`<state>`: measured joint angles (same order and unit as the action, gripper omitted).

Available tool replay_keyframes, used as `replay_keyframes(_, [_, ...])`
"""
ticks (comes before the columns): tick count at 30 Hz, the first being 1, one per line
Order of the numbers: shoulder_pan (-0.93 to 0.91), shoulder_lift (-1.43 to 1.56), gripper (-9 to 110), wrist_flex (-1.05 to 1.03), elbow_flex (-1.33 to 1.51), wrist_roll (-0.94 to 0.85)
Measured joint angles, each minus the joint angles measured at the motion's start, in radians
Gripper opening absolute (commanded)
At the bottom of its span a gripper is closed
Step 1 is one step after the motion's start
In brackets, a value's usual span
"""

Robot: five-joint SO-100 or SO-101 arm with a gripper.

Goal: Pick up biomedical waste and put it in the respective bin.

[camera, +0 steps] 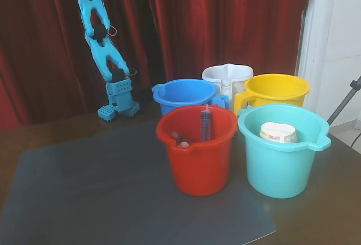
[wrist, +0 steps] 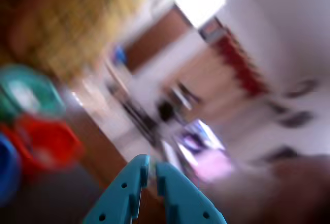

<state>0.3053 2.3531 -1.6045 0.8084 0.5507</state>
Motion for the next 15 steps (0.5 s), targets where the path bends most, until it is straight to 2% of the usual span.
replay_keyframes(4, [-0.198, 0.038, 0, 0.0, 0.155, -0.213])
replay_keyframes(7, [-0.278, 0.046, 0, 0.0, 0.298, -0.31])
replay_keyframes(15, [-0.336, 0.207, 0, 0.0, 0.861, -0.344])
